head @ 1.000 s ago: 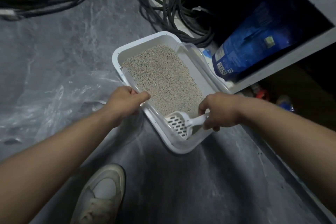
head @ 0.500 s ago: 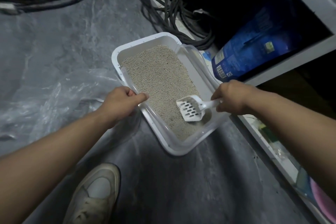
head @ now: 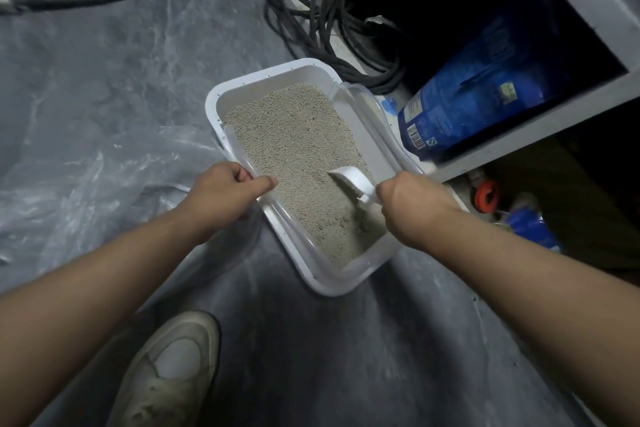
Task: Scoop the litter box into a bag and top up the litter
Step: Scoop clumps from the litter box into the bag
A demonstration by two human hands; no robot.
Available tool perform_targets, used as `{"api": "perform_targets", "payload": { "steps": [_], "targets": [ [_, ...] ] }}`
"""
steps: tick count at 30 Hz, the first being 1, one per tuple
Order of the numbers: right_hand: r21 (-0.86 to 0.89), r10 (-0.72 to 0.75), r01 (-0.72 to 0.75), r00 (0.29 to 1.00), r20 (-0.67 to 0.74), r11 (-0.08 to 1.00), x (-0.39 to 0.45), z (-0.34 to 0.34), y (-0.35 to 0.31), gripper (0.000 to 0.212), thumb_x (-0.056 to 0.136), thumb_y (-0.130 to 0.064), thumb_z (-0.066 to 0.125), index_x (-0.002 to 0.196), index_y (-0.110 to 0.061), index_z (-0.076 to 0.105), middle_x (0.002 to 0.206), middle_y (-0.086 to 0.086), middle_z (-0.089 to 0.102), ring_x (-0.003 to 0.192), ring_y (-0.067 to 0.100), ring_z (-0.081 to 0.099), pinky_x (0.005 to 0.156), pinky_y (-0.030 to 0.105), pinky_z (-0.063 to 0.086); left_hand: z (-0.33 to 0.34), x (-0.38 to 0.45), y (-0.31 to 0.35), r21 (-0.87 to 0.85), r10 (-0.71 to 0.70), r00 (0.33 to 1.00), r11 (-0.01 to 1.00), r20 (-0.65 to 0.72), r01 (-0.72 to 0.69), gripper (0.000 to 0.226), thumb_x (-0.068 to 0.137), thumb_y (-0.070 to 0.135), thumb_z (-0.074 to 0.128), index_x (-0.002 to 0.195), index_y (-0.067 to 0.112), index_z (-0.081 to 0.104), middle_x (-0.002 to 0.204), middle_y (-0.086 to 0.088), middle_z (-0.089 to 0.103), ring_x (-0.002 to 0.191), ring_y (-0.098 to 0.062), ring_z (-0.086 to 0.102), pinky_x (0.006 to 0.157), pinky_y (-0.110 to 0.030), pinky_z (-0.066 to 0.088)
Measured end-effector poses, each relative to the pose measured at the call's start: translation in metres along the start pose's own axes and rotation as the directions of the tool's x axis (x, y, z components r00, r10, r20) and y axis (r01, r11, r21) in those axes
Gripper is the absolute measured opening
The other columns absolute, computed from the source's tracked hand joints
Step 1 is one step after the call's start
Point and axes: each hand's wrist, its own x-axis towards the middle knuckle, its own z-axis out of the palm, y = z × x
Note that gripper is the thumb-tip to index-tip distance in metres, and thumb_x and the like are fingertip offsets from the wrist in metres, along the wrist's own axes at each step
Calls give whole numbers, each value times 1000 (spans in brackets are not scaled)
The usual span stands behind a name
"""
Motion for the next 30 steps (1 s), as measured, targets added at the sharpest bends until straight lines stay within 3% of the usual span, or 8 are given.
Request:
{"api": "perform_targets", "payload": {
  "steps": [3, 8, 11, 15, 18, 24, 27, 30],
  "targets": [
    [121, 132, -136, 990, 38, 983, -4, -9, 23, 25, 90, -19, 58, 114, -13, 60, 106, 11, 56, 97, 32, 62, 75, 34, 49, 0, 2, -2, 15, 11, 1000, 1000, -9, -11, 49, 68, 56, 84, 71, 17, 54, 61, -3, 62, 66, -27, 69, 74, -58, 63],
    [278, 268, -308, 947, 175, 910, 4, -16, 51, 13, 83, -17, 62, 83, -4, 64, 74, 9, 63, 67, 24, 61, 56, 28, 44, 2, 1, -3, 22, 15, 999, 1000, -35, -14, 44, 78, 47, 84, 71, 16, 54, 59, -1, 61, 66, -27, 69, 74, -57, 64],
    [416, 262, -386, 909, 324, 823, 13, -17, 48, 17, 89, -11, 64, 78, 2, 67, 50, 6, 61, 39, 16, 51, 42, 21, 40, 4, -2, -1, 30, 26, 998, 999, -57, -24, 42, 82, 42, 82, 72, 14, 53, 63, -4, 60, 65, -26, 67, 73, -55, 64],
    [500, 147, -520, 781, 607, 692, 34, -5, 38, 10, 99, -13, 55, 93, -5, 58, 54, 5, 49, 41, 10, 38, 45, 20, 31, 5, -4, 1, 45, 25, 997, 999, -69, -22, 42, 83, 40, 82, 71, 15, 51, 63, -4, 58, 63, -24, 64, 73, -55, 64],
    [535, 86, -601, 709, 700, 593, 40, 4, 34, 9, 103, -16, 50, 96, -11, 53, 52, -1, 48, 30, 4, 32, 37, 14, 24, 4, -4, 1, 49, 22, 998, 999, -66, -18, 41, 83, 41, 81, 72, 15, 52, 63, -4, 58, 64, -25, 63, 73, -57, 63],
    [623, 124, -685, 705, 699, 378, 19, 19, 40, 24, 100, -17, 53, 78, -10, 51, 53, 0, 45, 35, 6, 31, 35, 15, 20, 4, -5, 2, 61, 25, 997, 998, -77, -20, 39, 84, 39, 80, 72, 14, 53, 66, -5, 60, 66, -26, 65, 75, -56, 63],
    [678, 263, -572, 818, 512, 461, 11, 10, 44, 14, 94, -5, 58, 81, -1, 58, 47, 7, 47, 35, 13, 36, 44, 20, 30, 3, -5, 2, 78, 29, 997, 997, -73, -23, 40, 80, 43, 80, 72, 16, 52, 66, -3, 59, 67, -26, 64, 76, -57, 63],
    [669, 288, -556, 830, 477, 493, 13, 3, 39, 10, 92, 2, 59, 82, 0, 57, 59, 13, 52, 38, 14, 44, 44, 19, 34, 3, -7, 4, 71, 27, 997, 997, -70, -22, 41, 76, 46, 79, 71, 17, 52, 65, -3, 58, 67, -25, 63, 75, -58, 62]
  ]
}}
